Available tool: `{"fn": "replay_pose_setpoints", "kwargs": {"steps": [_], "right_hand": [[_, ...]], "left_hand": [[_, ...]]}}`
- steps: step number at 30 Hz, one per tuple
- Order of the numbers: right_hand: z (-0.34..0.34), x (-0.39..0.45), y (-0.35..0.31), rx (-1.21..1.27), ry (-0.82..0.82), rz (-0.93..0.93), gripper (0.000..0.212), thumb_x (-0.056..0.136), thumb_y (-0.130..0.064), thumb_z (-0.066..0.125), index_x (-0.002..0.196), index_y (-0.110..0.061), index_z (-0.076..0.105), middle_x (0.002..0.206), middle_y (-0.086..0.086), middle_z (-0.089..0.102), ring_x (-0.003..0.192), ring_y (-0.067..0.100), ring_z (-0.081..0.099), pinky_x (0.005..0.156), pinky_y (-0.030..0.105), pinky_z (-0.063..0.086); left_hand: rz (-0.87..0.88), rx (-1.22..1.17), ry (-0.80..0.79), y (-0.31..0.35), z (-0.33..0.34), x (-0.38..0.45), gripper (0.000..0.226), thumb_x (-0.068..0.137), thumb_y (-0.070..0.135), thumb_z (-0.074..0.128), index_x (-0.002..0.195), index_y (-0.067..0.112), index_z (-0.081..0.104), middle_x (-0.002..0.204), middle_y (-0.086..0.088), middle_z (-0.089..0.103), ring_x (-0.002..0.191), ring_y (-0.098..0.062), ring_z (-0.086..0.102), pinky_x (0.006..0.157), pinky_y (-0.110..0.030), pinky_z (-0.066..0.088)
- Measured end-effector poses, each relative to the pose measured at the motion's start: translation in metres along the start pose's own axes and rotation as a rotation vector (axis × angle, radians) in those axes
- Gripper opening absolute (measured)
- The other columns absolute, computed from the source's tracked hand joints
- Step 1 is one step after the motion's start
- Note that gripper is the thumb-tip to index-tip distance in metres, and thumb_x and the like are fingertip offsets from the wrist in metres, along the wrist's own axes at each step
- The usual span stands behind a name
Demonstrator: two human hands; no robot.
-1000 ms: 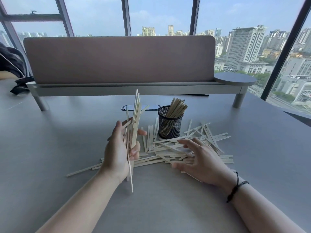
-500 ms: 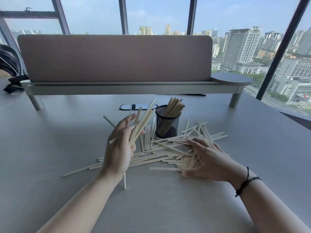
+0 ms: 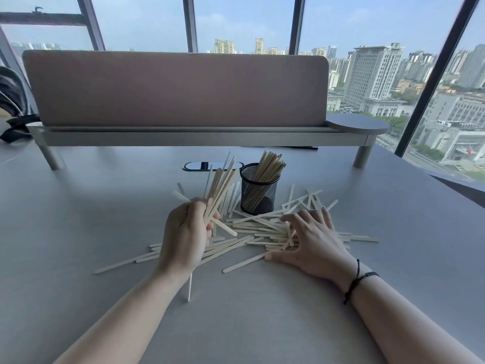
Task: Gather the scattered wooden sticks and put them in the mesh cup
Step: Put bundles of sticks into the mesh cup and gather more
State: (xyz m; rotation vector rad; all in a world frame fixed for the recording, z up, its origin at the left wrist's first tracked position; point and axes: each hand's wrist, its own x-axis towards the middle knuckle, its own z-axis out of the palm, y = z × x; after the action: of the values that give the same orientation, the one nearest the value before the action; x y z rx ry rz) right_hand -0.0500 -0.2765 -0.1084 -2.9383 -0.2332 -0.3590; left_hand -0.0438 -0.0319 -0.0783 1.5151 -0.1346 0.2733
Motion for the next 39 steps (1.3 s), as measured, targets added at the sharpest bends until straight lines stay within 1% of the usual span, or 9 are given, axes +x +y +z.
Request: {"fn": "replay_pose_setpoints", "kwargs": {"steps": [4,8,11,16,21,25,31,35,39], "right_hand": [[0.001,0.0,-0.001,-0.002,-0.001,-0.004,0.097,0.053,-0.106,0.028,0.116,-0.038,0.055,0.11,-0.014,0.048,0.128,0.015,0.035,0.12,0.05,0.008],[0.001,0.001,-0.002,-0.01,0.002,-0.007,0.088,0.054,-0.105,0.03,0.103,-0.036,0.052,0.105,-0.014,0.047,0.123,0.015,0.038,0.12,0.049,0.009],[-0.001,0.001,-0.004,-0.011,0.009,-0.02,0.088,0.053,-0.105,0.034,0.102,-0.034,0.054,0.103,-0.013,0.047,0.116,0.015,0.04,0.116,0.039,0.02],[-0.004,-0.001,-0.006,0.041,-0.012,-0.029,0.102,0.047,-0.105,0.039,0.12,-0.035,0.055,0.113,-0.016,0.05,0.118,0.011,0.04,0.103,0.032,0.038],[-0.01,-0.007,0.01,0.209,0.022,-0.109,0.129,0.041,-0.096,0.062,0.147,-0.026,0.042,0.129,-0.012,0.046,0.124,0.009,0.042,0.106,0.034,0.041],[-0.017,-0.006,0.029,0.221,-0.099,-0.112,0.128,0.04,-0.096,0.063,0.151,-0.041,0.03,0.161,-0.019,0.018,0.15,0.006,0.014,0.121,0.037,0.021],[-0.004,0.003,0.012,0.094,-0.238,-0.159,0.119,0.051,-0.103,0.04,0.153,-0.043,0.022,0.161,-0.026,-0.004,0.147,-0.003,-0.017,0.123,0.041,-0.009],[0.001,0.006,-0.002,0.116,-0.184,-0.164,0.106,0.058,-0.1,0.038,0.143,-0.037,0.04,0.157,-0.025,0.024,0.148,-0.001,0.012,0.124,0.037,0.003],[0.007,0.006,-0.005,0.111,-0.043,-0.169,0.089,0.063,-0.097,0.045,0.119,-0.028,0.053,0.123,-0.011,0.047,0.118,0.012,0.045,0.104,0.029,0.036]], "left_hand": [[0.094,0.088,-0.002,-0.002,-0.002,0.0,0.06,0.091,0.064,0.04,0.056,0.016,0.047,0.049,0.002,0.037,0.041,-0.014,0.029,0.05,-0.029,0.023],[0.154,0.111,-0.027,0.0,-0.001,0.0,0.086,0.09,0.079,0.026,0.055,0.004,0.049,0.044,0.001,0.044,0.039,-0.008,0.041,0.051,-0.027,0.027],[0.265,0.183,-0.122,0.004,-0.005,-0.002,0.086,0.072,0.094,0.038,0.047,0.012,0.042,0.044,-0.006,0.039,0.043,-0.017,0.039,0.049,-0.032,0.029],[0.312,0.356,-0.193,0.003,-0.006,-0.006,0.07,0.067,0.052,0.088,0.055,0.012,0.032,0.048,-0.005,0.031,0.047,-0.012,0.03,0.049,-0.03,0.027],[0.422,0.496,-0.128,-0.004,-0.006,-0.005,0.057,0.089,0.041,0.072,0.052,0.012,0.04,0.047,0.001,0.032,0.046,-0.011,0.032,0.046,-0.023,0.026],[0.42,0.444,-0.098,-0.002,-0.006,-0.004,0.044,0.096,0.041,0.062,0.061,0.014,0.067,0.047,-0.012,0.041,0.045,-0.024,0.04,0.047,-0.031,0.033],[0.426,0.429,-0.104,-0.005,-0.004,-0.004,0.047,0.098,0.04,0.056,0.058,0.016,0.063,0.047,0.014,0.05,0.054,-0.006,0.049,0.061,-0.025,0.042],[0.465,0.501,-0.135,-0.009,-0.002,-0.004,0.061,0.099,0.046,0.051,0.049,0.012,0.044,0.052,0.002,0.05,0.071,-0.013,0.054,0.067,-0.026,0.042],[0.508,0.527,-0.203,-0.007,0.003,-0.007,0.058,0.101,0.033,0.056,0.052,0.031,0.024,0.055,0.016,0.044,0.082,-0.004,0.05,0.069,-0.017,0.036]]}}
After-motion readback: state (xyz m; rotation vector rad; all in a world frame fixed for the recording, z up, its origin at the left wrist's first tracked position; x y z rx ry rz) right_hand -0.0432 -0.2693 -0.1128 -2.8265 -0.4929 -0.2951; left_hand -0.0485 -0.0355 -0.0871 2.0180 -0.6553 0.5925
